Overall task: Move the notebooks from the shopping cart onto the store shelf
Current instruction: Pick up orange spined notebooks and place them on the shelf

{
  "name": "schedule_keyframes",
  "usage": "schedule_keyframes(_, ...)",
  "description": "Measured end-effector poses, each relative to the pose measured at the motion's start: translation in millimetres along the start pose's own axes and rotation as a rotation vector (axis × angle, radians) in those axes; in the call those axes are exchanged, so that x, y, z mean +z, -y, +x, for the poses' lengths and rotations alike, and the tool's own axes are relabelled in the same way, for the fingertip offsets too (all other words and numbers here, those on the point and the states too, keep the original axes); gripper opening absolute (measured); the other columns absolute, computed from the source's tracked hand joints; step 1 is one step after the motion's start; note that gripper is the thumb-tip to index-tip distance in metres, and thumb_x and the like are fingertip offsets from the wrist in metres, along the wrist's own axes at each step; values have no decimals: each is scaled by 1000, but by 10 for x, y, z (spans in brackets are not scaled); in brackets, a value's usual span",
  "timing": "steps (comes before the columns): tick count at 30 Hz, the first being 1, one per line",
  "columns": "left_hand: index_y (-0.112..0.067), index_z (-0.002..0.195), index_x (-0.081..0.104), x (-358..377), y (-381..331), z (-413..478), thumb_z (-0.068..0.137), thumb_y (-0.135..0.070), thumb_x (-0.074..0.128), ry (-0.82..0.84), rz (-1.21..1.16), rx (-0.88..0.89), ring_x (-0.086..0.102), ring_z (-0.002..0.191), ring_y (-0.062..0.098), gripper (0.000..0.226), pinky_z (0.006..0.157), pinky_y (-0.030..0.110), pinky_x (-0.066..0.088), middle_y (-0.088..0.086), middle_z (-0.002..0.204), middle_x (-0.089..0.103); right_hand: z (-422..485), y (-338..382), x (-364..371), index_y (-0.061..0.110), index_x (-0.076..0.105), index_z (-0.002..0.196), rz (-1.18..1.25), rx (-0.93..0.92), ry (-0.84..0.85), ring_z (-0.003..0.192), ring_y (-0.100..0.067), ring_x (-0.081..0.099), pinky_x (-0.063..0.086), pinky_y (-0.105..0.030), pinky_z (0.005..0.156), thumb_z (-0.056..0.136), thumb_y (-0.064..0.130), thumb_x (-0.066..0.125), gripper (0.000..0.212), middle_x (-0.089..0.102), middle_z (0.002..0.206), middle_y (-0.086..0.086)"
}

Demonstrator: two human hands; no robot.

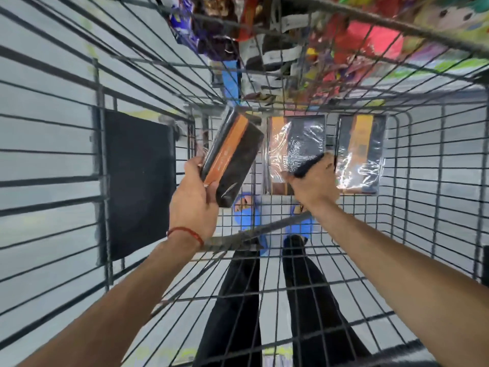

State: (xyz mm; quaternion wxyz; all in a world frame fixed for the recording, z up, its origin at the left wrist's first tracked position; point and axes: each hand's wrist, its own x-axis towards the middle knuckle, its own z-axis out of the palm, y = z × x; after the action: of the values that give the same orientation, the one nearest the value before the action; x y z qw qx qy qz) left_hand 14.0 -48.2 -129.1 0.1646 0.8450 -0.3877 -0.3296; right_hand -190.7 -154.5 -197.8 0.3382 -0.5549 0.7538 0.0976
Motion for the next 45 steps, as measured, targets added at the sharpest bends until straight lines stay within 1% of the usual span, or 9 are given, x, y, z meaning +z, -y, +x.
schedule_keyframes(3, -30, 136, 30, 18, 42, 17, 98, -21, 49, 10, 60, 29, 63, 90, 28, 43, 83, 47, 55, 1, 109, 64, 27, -20, 25, 5, 33, 140, 73, 70, -6, 109, -31, 64, 46, -33, 68, 64, 68, 78, 108, 62, 126, -12)
schedule_keyframes(11, -22, 132, 34, 47, -47, -48, 98, -20, 48, 32, 119, 60, 62, 88, 28, 37, 79, 47, 54, 5, 109, 64, -170, -198, -47, 10, 43, 122, 157, 90, -159, 91, -30, 68, 56, -44, 75, 71, 53, 84, 78, 69, 104, -6)
schedule_keyframes(15, -19, 132, 35, -12, -184, -112, 99, -21, 48, 56, 159, 86, 53, 80, 21, 36, 77, 40, 51, 4, 107, 63, -364, -288, -198, 8, 38, 127, 214, 38, -143, 68, -26, 61, 48, -36, 64, 90, 30, 73, 55, 51, 66, 12)
schedule_keyframes(23, -21, 132, 35, -352, -679, -405, 97, -19, 48, 103, 161, 160, 62, 78, 31, 37, 70, 46, 54, 8, 102, 65, -968, -526, -903, 14, 50, 121, 390, 45, -147, 83, -20, 66, 49, -32, 70, 92, 17, 69, 34, 66, 86, 7)
schedule_keyframes(29, -22, 132, 35, -552, -1130, -838, 98, -20, 48, 119, 77, 185, 58, 66, 29, 37, 62, 39, 50, 4, 92, 62, -1527, -766, -1593, 16, 52, 97, 600, 62, -249, 70, -11, 60, 50, -20, 73, 92, 7, 69, 21, 58, 76, 14)
schedule_keyframes(33, -12, 130, 41, -609, -1528, -1193, 98, -19, 50, 118, 62, 252, 55, 71, 29, 34, 63, 35, 42, 3, 86, 56, -1892, -975, -1956, 15, 48, 100, 712, 57, -248, 84, -20, 66, 55, -45, 85, 90, 15, 75, 29, 64, 82, 8)
schedule_keyframes(38, -8, 129, 43, -489, -2088, -1598, 97, -17, 50, 104, 4, 320, 58, 83, 33, 33, 66, 33, 36, 12, 97, 62, -2240, -1460, -2365, 12, 59, 106, 792, -35, -360, 85, -17, 66, 52, -34, 81, 84, 22, 80, 32, 70, 92, 2)
schedule_keyframes(42, -14, 130, 42, -249, -2583, -1954, 98, -28, 46, 84, -27, 364, 52, 85, 22, 36, 74, 38, 47, 5, 110, 56, -2384, -2010, -2689, 12, 57, 111, 944, -58, -375, 73, 9, 63, 50, -15, 75, 84, 5, 77, 34, 68, 89, 11)
schedule_keyframes(45, -21, 114, 39, -3, -2918, -2265, 93, -36, 43, 70, -2, 381, 55, 85, 34, 26, 77, 47, 49, 5, 87, 56, -2421, -2479, -2931, 17, 58, 107, 1011, -86, -362, 84, -5, 69, 56, -35, 87, 83, 4, 78, 33, 72, 94, 4)
